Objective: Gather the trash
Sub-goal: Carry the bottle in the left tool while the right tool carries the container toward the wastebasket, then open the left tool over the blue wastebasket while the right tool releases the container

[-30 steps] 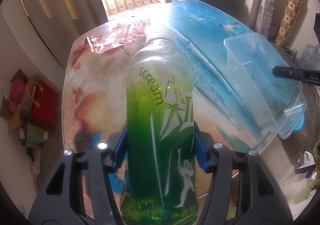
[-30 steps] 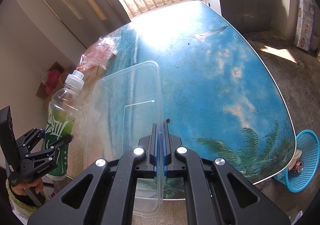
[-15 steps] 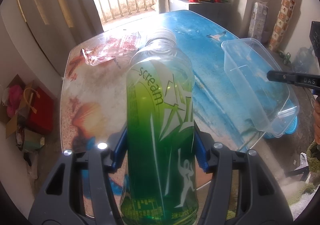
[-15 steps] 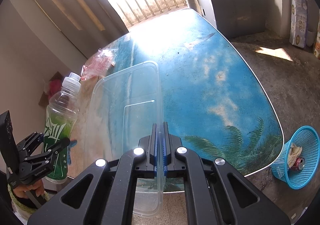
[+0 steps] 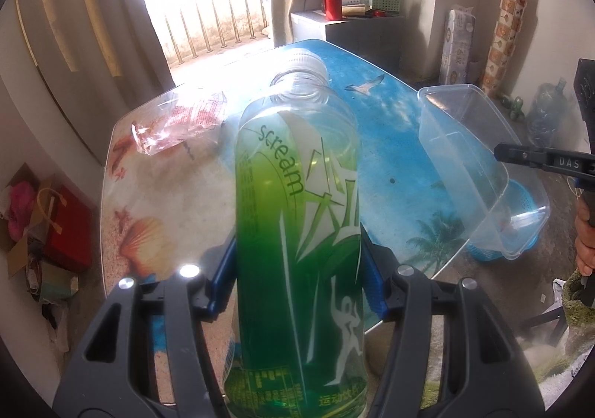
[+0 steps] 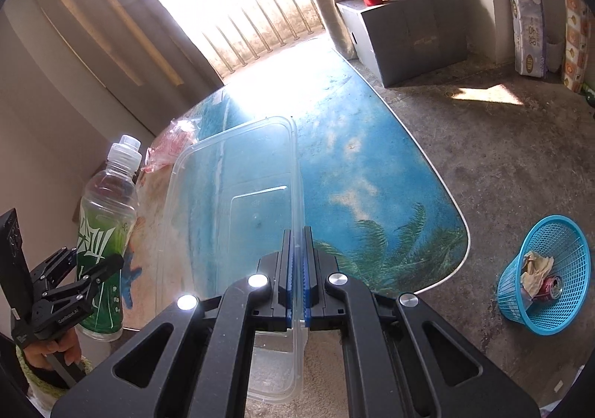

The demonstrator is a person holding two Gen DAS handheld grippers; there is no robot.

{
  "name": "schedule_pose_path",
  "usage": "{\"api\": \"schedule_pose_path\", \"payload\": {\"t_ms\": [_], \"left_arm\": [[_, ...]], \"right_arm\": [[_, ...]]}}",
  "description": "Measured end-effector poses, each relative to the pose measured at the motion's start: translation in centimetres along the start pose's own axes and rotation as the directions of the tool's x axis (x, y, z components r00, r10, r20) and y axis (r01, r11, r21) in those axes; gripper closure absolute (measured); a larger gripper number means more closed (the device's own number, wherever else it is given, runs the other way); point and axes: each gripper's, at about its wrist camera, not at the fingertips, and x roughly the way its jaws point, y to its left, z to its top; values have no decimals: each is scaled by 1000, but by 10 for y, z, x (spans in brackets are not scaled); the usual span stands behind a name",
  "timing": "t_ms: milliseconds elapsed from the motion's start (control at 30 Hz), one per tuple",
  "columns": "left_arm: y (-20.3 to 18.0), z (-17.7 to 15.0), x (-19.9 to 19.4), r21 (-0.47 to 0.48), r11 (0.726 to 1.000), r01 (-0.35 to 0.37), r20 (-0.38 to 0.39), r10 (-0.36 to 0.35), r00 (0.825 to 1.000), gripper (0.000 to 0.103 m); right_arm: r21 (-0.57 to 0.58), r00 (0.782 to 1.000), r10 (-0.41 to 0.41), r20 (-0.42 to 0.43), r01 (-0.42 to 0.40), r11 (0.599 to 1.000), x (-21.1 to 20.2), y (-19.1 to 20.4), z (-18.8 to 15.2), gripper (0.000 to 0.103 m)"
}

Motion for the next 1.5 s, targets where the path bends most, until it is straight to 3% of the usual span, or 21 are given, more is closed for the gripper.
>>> {"api": "schedule_pose_path", "payload": {"t_ms": [500, 733, 967, 1267, 1367, 1500], "left_arm": [[-92, 9, -8, 129, 985, 116, 59, -125, 990, 48], [-147, 17, 0, 205, 962, 183, 42, -195, 980, 48], [-208, 28, 4, 294, 921, 255, 22, -273, 962, 48], [-280, 40, 15, 356, 844, 401, -65, -406, 912, 48], [-303, 41, 24, 356, 814, 459, -115, -449, 886, 48], [-330, 47, 43, 326, 771, 547, -192, -512, 837, 48]], "right_arm": [[196, 989, -118, 93, 98, 976, -88, -106, -55, 99], [282, 973, -188, 136, 144, 948, -126, -158, -68, 99], [367, 958, -236, 161, 164, 916, -151, -203, -85, 99], [470, 939, -300, 170, 190, 862, -171, -251, -111, 99], [499, 932, -324, 164, 205, 842, -176, -267, -119, 99], [541, 921, -363, 141, 235, 807, -178, -289, -131, 99]]}}
